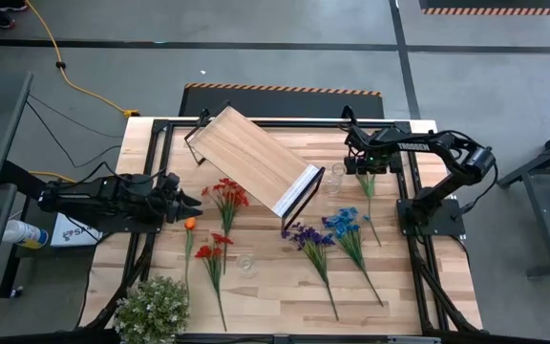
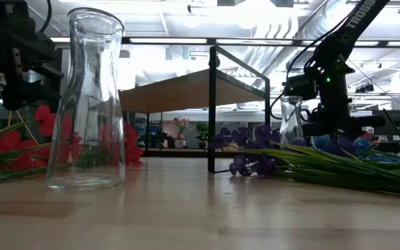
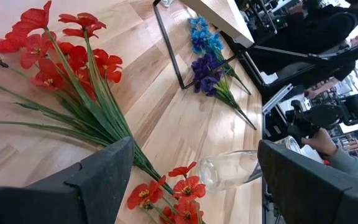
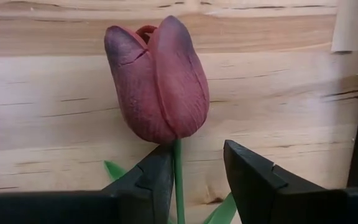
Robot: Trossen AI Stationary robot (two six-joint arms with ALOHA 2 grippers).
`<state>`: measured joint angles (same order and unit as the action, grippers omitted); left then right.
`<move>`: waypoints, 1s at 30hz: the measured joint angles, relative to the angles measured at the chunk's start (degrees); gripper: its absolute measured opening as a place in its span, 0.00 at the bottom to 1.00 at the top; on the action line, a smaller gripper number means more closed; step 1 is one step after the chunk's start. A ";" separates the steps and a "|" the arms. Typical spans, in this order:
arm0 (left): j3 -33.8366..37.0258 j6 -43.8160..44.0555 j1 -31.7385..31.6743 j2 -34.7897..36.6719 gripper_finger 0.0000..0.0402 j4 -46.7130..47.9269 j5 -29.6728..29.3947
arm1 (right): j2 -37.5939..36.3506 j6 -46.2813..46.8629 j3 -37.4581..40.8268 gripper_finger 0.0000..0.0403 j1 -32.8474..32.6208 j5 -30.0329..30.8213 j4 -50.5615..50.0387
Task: Pick and place flowers into a vace then onto a shelf
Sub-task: Put the dark red flower into the top transparent vase
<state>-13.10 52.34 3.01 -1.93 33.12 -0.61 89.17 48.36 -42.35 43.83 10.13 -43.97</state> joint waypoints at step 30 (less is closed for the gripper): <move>0.00 0.02 0.01 0.00 0.94 0.00 0.01 | -3.44 -2.26 0.17 0.02 0.09 0.88 -0.12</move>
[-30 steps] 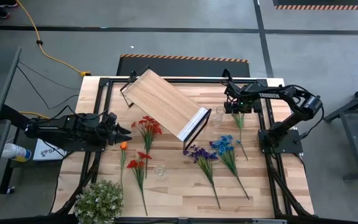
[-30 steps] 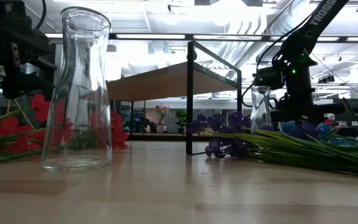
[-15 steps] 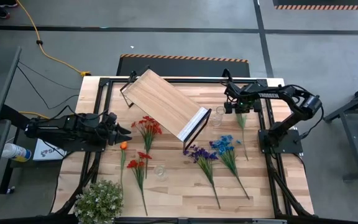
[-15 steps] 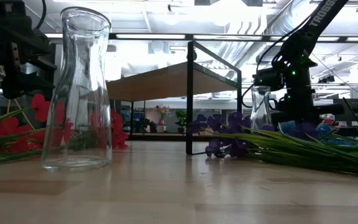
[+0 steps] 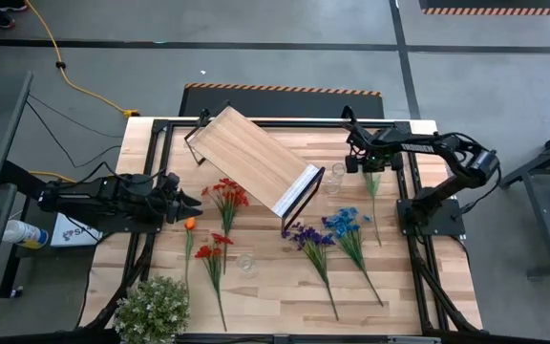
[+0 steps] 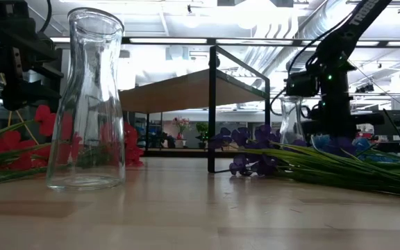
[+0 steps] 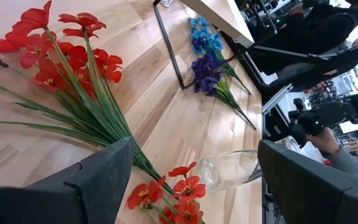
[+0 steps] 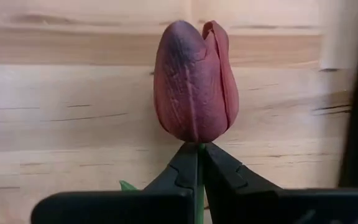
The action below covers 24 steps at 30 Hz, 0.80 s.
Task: Pick and place flowers into a vace then onto a shelf
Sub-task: Put the dark red flower into the top transparent vase
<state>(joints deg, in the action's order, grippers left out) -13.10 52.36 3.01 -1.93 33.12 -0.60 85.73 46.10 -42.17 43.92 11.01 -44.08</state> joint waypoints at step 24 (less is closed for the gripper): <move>0.00 0.01 0.00 0.00 0.94 0.00 0.00 | -37.08 3.59 -0.75 0.00 -0.02 5.17 -2.80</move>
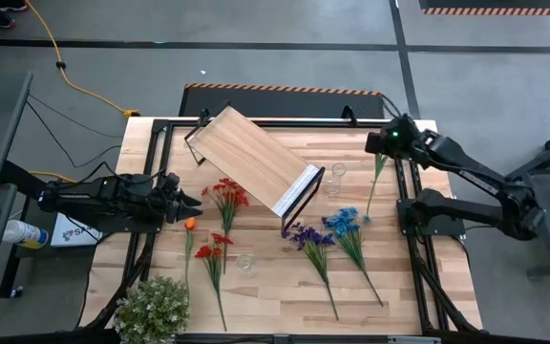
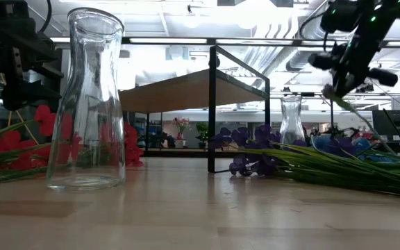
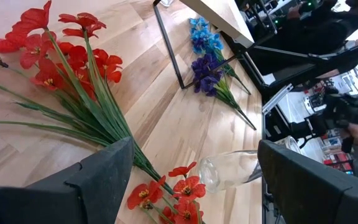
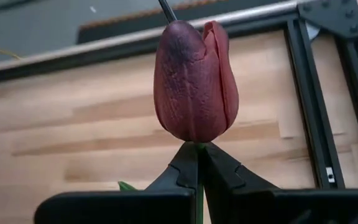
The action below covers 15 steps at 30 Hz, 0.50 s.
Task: Pick and place flowers into a vace then onto a shelf
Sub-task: Put the dark red flower into the top transparent vase
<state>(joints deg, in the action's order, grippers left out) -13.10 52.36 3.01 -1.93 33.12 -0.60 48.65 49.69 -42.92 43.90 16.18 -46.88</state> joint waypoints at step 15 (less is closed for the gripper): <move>0.00 0.01 -0.01 -0.01 0.94 0.00 0.00 | 0.01 -13.17 -28.67 0.00 -0.02 7.70 -4.90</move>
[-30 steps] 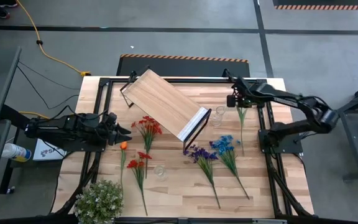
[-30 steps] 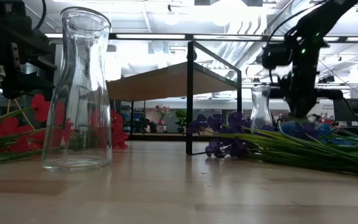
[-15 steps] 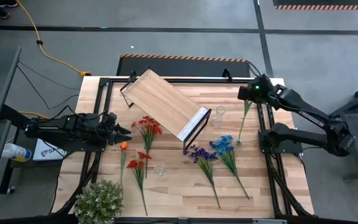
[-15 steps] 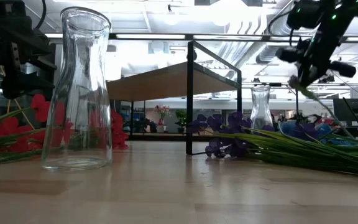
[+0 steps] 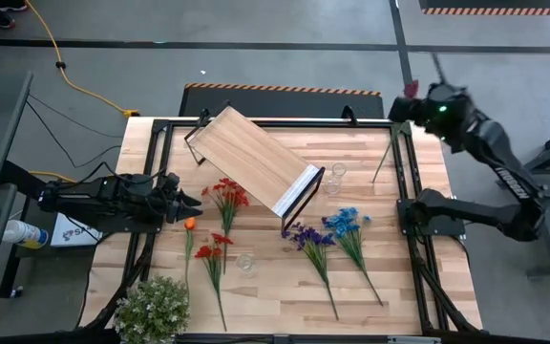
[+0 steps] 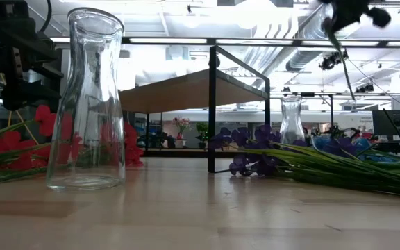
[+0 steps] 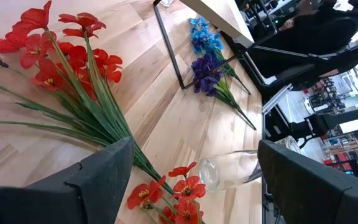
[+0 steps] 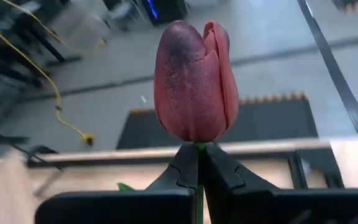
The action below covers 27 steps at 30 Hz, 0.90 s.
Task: Pick and place flowers into a vace then onto a shelf
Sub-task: Put the dark red flower into the top transparent vase
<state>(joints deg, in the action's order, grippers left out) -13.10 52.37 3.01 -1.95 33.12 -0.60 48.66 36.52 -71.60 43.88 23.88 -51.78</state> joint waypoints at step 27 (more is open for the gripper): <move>0.00 -0.01 0.01 0.00 0.94 0.02 0.00 | 16.78 -14.94 -24.30 0.00 -6.78 -0.36 9.71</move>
<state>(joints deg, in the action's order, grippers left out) -13.10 52.36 3.01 -1.94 33.15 -0.60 65.44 21.58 -95.90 37.10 23.52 -42.08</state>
